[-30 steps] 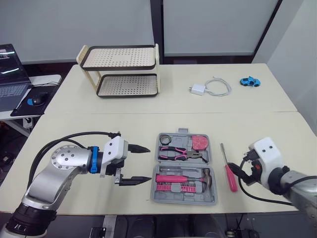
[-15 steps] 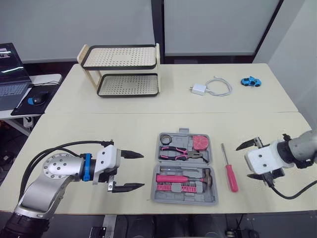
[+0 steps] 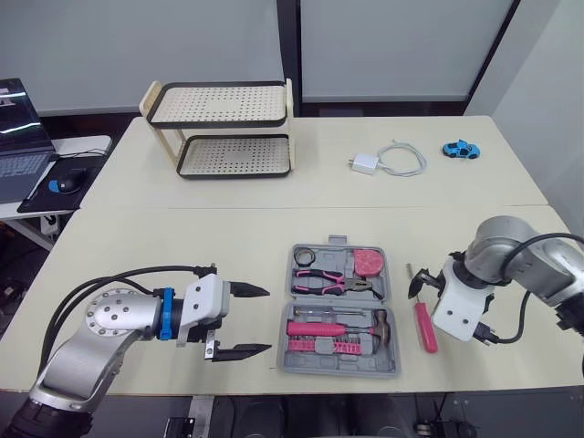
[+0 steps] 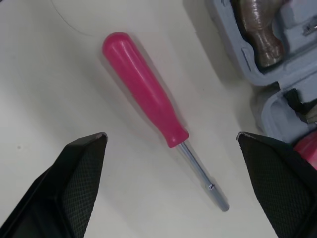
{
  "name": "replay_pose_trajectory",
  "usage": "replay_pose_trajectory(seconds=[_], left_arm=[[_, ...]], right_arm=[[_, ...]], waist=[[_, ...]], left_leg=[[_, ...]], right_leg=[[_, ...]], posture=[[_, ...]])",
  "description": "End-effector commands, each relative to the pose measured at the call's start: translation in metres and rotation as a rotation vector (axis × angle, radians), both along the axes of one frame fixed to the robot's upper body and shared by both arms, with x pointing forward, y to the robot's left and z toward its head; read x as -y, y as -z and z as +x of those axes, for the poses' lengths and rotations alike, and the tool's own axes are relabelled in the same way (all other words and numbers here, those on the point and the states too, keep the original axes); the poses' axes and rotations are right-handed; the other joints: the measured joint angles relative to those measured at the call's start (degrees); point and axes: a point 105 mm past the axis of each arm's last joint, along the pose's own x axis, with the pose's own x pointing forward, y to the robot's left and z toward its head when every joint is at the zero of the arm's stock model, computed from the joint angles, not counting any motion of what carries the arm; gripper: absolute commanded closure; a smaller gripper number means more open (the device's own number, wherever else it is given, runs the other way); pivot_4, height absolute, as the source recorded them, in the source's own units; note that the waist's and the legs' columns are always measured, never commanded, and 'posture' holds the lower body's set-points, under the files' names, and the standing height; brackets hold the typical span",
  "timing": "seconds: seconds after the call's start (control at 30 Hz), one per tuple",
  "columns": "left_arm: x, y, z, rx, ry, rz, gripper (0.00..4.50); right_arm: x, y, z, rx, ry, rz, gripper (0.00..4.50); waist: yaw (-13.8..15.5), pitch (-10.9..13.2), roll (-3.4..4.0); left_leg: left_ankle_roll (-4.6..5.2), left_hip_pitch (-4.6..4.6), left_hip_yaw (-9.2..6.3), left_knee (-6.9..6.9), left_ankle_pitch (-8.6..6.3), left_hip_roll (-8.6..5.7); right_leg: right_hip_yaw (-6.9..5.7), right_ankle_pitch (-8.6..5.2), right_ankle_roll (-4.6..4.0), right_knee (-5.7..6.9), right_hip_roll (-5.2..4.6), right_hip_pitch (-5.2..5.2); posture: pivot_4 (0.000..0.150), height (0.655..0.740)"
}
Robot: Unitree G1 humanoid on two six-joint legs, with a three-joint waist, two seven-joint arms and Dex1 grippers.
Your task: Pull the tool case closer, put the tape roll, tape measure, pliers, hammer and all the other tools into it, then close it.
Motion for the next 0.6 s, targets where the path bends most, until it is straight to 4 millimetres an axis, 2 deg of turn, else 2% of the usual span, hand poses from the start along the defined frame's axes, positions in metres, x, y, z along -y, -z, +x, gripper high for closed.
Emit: replay_pose_trajectory(seconds=[0.03, 0.2, 0.6], left_arm=[[0.004, -0.005, -0.003, 0.016, 0.014, -0.009, 0.00], [0.008, -0.005, -0.002, 0.017, 0.011, -0.016, 0.00], [0.017, -0.007, -0.004, 0.018, 0.011, -0.030, 0.00]], right_arm=[[0.005, 0.001, 0.003, 0.003, -0.045, -0.068, 0.01], [0.004, 0.014, 0.005, -0.010, -0.073, -0.095, 0.01], [0.004, 0.024, 0.018, -0.010, -0.094, -0.134, 0.01]], waist=[[0.0, 0.0, 0.00], [0.0, 0.0, 0.00], [0.0, 0.0, 0.00]], left_leg=[[-0.05, 0.00, 0.01, 0.00, 0.03, 0.00], [-0.12, 0.01, 0.00, 0.00, 0.07, 0.00], [-0.19, 0.02, 0.00, 0.00, 0.11, 0.01]], right_leg=[[0.00, 0.00, 0.00, 0.00, 0.00, 0.00], [0.00, 0.00, 0.00, 0.01, 0.00, 0.00], [0.01, 0.00, -0.01, 0.05, 0.01, -0.01]], posture=[[0.150, 0.7400], [0.150, 0.7400], [0.150, 0.7400]])
